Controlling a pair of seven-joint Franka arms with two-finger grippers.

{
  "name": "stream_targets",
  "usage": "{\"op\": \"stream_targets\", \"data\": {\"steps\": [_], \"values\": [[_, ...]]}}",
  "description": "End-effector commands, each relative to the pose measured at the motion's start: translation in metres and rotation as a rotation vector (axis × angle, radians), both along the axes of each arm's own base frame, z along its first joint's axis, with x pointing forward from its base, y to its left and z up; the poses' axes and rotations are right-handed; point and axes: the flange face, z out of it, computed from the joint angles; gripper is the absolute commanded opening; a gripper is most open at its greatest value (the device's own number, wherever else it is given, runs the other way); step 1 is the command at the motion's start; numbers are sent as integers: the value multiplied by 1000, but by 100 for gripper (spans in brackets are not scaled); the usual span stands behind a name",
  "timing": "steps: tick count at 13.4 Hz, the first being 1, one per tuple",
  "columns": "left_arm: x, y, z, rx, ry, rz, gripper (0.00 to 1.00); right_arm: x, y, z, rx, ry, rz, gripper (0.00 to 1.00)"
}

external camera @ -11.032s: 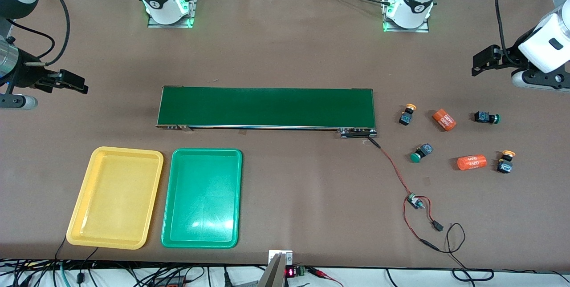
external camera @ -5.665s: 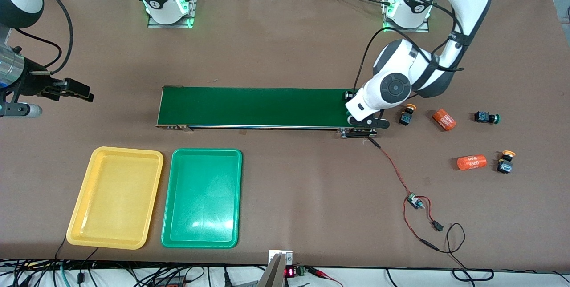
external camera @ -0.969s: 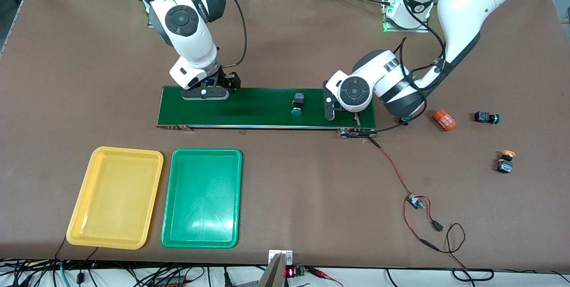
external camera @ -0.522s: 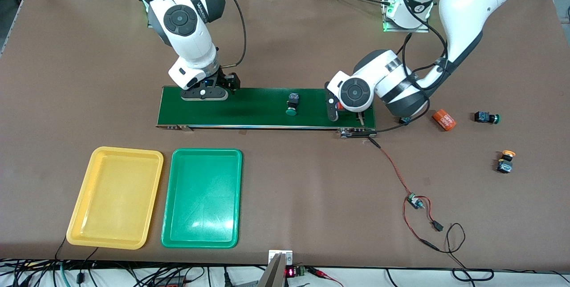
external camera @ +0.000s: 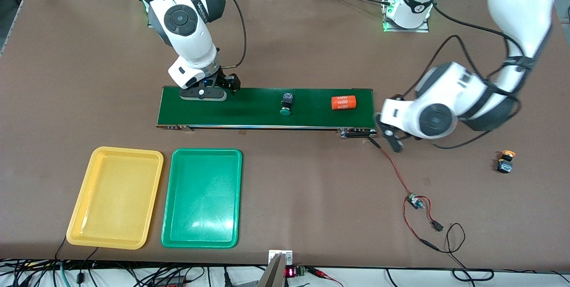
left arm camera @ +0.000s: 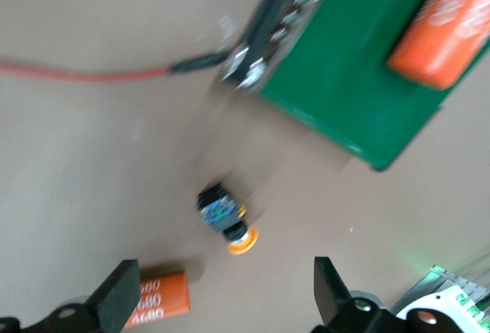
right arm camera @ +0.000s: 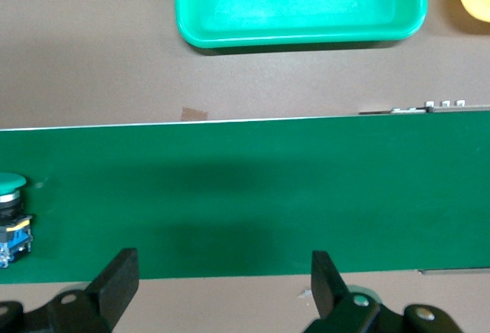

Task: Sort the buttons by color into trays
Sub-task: 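Grasp the green button with the right gripper while the left gripper grasps a yellow button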

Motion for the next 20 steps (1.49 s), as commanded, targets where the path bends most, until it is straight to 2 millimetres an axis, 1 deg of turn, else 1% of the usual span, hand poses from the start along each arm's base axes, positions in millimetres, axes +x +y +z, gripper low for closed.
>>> {"op": "stream_targets", "data": {"steps": [1, 2, 3, 5, 6, 7, 8, 10, 11, 13, 14, 15, 17, 18, 20], "values": [[0, 18, -11, 20, 15, 129, 100, -4, 14, -6, -8, 1, -35, 100], [-4, 23, -17, 56, 18, 198, 100, -6, 19, -9, -9, 5, -37, 100], [-8, 23, -26, 73, 30, 219, 100, -8, 27, -12, -8, 8, -34, 100], [-17, 26, -49, 106, 36, 282, 100, -11, 40, -20, -21, 10, -15, 100], [-25, 37, -62, 108, 26, 310, 100, -13, 47, -26, -25, 15, -21, 100], [-33, 53, -75, 84, 1, 338, 100, -14, 52, -28, -26, 14, -33, 100], [-40, 66, -82, 57, -37, 361, 100, -13, 54, -30, -32, 10, -40, 100], [-44, 72, -88, 29, -77, 380, 100, -11, 57, -35, -32, 17, -45, 100], [-44, 73, -89, 29, -75, 381, 100, -14, 66, -38, -29, 20, -41, 100], [-50, 75, -97, 39, -51, 385, 100, -9, 77, -42, -28, 14, -48, 100], [-48, 79, -98, 41, -48, 380, 100, -5, 84, -46, -23, 16, -46, 100], [-43, 81, -94, 37, -39, 324, 100, -5, 89, -50, -21, 21, -42, 100], [-14, 66, -68, 69, -71, 81, 100, -1, 94, -53, -15, 21, -51, 100], [-8, 66, -61, 104, -53, 91, 100, 1, 95, -56, -17, 23, -65, 100], [1, 75, -53, 120, -79, 142, 100, 1, 100, -62, -13, 26, -61, 100]]}}
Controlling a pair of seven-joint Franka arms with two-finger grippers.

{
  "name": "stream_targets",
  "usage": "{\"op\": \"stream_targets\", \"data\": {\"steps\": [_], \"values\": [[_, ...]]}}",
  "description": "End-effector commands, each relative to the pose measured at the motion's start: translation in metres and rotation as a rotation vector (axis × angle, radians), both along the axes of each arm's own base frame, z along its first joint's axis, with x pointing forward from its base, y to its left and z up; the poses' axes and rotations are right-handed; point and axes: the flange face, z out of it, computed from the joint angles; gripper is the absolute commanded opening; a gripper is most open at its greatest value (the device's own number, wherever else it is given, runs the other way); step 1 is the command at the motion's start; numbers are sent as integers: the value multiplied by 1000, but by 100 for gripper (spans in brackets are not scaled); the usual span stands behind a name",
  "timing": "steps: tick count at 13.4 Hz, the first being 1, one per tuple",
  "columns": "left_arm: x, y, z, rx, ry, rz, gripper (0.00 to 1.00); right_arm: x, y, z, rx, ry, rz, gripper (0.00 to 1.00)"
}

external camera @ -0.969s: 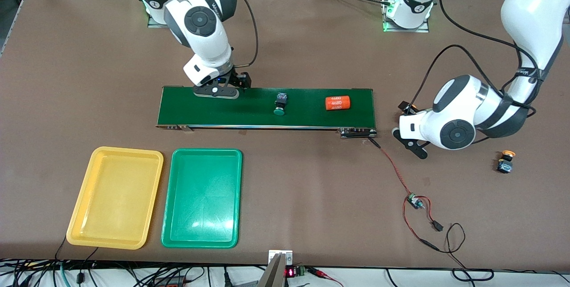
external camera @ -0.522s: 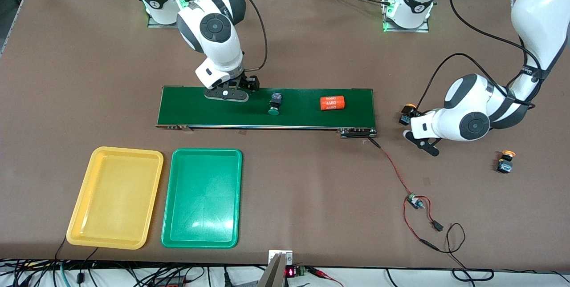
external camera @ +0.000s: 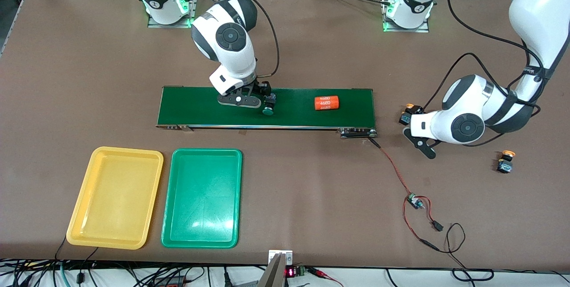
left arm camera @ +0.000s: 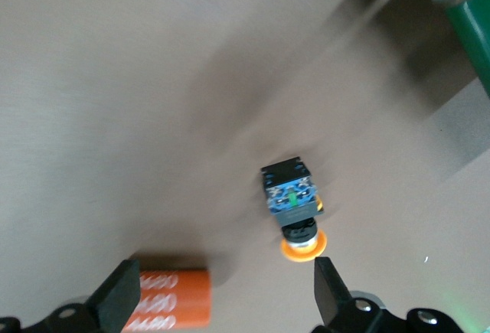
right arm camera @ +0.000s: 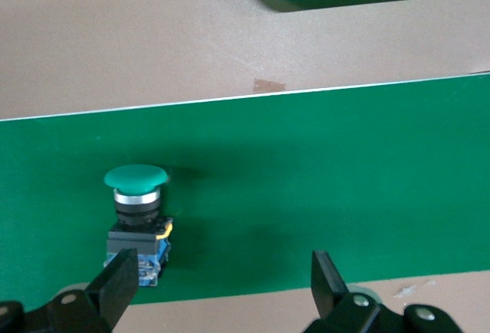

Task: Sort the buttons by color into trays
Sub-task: 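Grasp the green button with the right gripper while the left gripper grasps a yellow button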

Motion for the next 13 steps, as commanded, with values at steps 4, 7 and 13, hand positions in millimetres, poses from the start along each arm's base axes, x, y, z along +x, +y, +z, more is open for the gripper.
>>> {"op": "stream_targets", "data": {"steps": [4, 7, 13], "values": [[11, 9, 15, 57, -17, 57, 100, 5, 18, -21, 29, -24, -41, 100], [0, -2, 1, 64, -15, 91, 100, 6, 16, -30, 27, -13, -50, 100], [-38, -10, -41, 36, -21, 136, 100, 5, 14, -48, 10, 8, -49, 100]]}}
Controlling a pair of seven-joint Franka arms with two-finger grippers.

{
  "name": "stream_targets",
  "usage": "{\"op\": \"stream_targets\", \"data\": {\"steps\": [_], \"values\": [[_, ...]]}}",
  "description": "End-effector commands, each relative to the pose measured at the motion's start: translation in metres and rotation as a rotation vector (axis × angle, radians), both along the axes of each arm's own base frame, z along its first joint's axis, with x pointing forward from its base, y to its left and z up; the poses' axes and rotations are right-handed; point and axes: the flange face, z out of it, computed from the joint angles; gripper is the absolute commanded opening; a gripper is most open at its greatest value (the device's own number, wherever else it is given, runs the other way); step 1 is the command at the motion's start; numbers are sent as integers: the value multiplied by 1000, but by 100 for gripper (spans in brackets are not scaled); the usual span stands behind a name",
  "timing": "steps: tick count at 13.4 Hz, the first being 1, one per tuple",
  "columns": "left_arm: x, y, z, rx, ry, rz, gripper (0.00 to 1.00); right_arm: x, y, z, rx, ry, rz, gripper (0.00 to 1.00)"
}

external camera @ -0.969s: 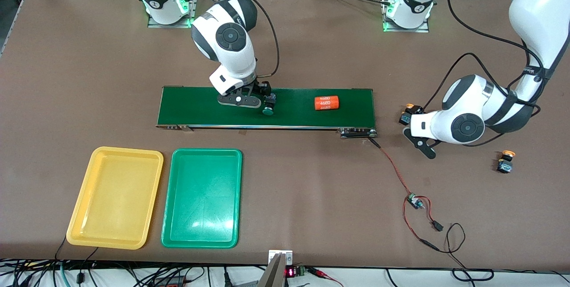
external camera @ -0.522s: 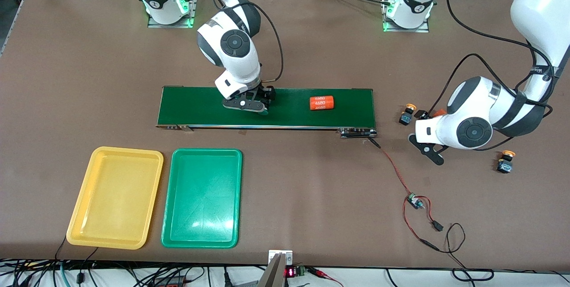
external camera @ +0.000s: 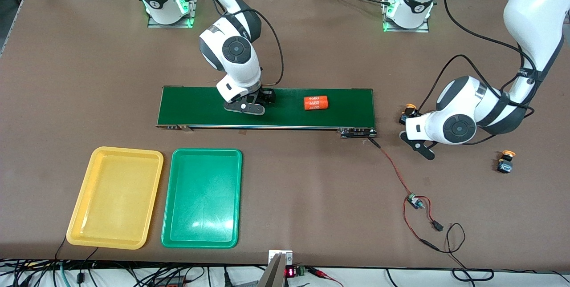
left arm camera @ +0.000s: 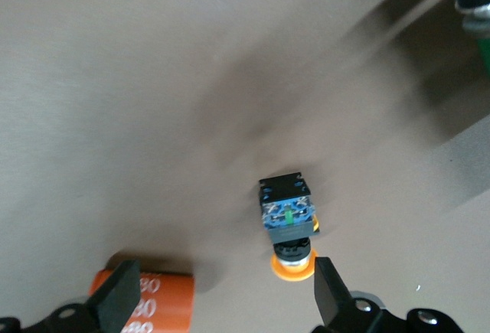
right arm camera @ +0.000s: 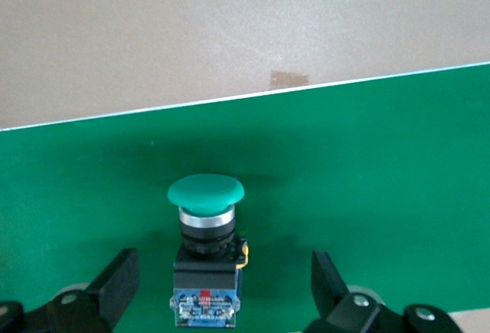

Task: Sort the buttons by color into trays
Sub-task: 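Carry the green button toward the green tray while the left gripper carries the yellow button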

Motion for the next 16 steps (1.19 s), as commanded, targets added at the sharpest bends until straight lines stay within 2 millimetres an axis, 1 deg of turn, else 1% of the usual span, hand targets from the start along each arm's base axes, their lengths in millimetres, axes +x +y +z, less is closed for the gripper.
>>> {"op": "stream_targets", "data": {"steps": [1, 2, 3, 4, 5, 6, 7, 8, 9, 10, 11, 12, 13, 14, 15, 16], "values": [[-27, -2, -19, 6, -21, 73, 100, 2, 5, -9, -9, -4, -7, 100], [-31, 3, -26, -12, -34, 94, 100, 2, 5, -10, -10, -2, -5, 100], [-35, 5, -30, -28, -42, 100, 100, 3, 4, -10, -11, -3, -2, 93], [-38, 14, -33, -36, -45, 113, 100, 5, 2, -10, -12, -4, -2, 83], [-42, 11, -36, -56, -54, 100, 100, 6, 1, -10, -12, -4, -2, 71], [-45, 8, -40, -81, -70, 97, 100, 7, 0, -9, -12, -6, -2, 56], [-48, 4, -43, -93, -74, 93, 94, 8, -1, -11, -14, -4, -3, 39], [-48, 1, -44, -99, -71, 75, 85, 10, -4, -10, -16, -6, -8, 24], [-48, -2, -44, -105, -71, 59, 78, 12, -6, -10, -17, -9, -8, 12], [-49, -4, -45, -107, -68, 52, 64, 18, -6, -4, -11, -20, -9, 1], [-48, 0, -46, -107, -66, 61, 48, 26, -10, 2, -15, -30, -17, 1], [-47, 6, -49, -113, -61, 72, 35, 34, -17, 10, -17, -39, -26, 0], [-45, 10, -49, -119, -59, 62, 24, 47, -25, 28, -35, -39, -11, 0], [-45, 9, -47, -123, -59, 47, 17, 60, -33, 52, -56, -28, 21, 0], [-43, 7, -44, -119, -63, 42, 13, 74, -42, 77, -75, -22, 68, 0], [-38, 4, -35, -112, -79, 52, 13, 86, -52, 101, -85, -28, 99, 0]]}}
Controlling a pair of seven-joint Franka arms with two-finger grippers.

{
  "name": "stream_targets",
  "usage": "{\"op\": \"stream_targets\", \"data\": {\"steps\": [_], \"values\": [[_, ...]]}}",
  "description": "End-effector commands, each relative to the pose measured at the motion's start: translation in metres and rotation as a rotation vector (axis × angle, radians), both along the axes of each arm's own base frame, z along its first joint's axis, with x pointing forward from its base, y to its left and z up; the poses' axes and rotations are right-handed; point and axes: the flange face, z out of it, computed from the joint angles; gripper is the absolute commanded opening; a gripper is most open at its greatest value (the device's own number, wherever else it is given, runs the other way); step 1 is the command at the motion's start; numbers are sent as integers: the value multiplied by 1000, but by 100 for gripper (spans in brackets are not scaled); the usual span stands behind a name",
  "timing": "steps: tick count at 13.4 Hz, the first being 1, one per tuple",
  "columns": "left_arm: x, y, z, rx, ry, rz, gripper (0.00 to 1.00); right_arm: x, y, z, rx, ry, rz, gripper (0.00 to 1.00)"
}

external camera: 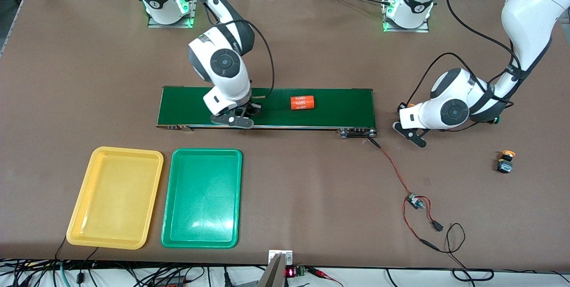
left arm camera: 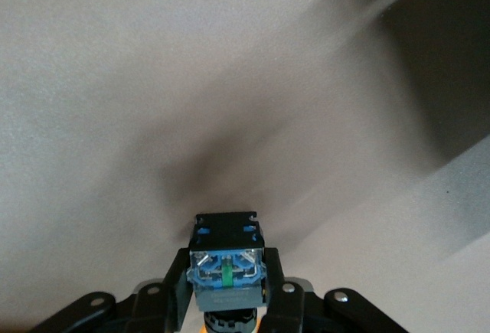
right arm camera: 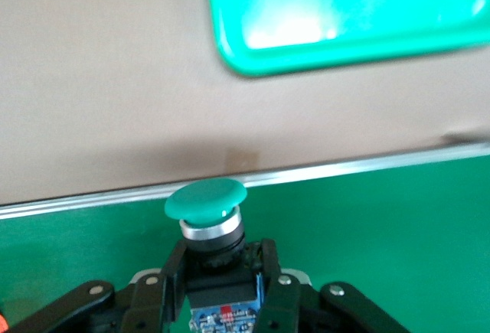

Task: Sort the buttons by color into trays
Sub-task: 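Carry the green button toward the green tray while the left gripper carries the yellow button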

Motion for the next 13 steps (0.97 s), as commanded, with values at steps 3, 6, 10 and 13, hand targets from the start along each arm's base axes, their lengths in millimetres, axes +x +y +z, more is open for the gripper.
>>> {"op": "stream_targets", "data": {"steps": [3, 6, 10, 13], "values": [[20, -26, 59, 84, 23, -14, 14, 54, -59, 78, -21, -53, 52, 1], [25, -79, 114, 108, 11, 99, 14, 93, -124, 99, 7, -79, 112, 1], [9, -178, 129, 127, 49, 351, 15, 122, -171, 76, 48, -100, 189, 1], [1, -225, 114, 122, 28, 474, 15, 135, -172, 52, 61, -148, 240, 2]]}}
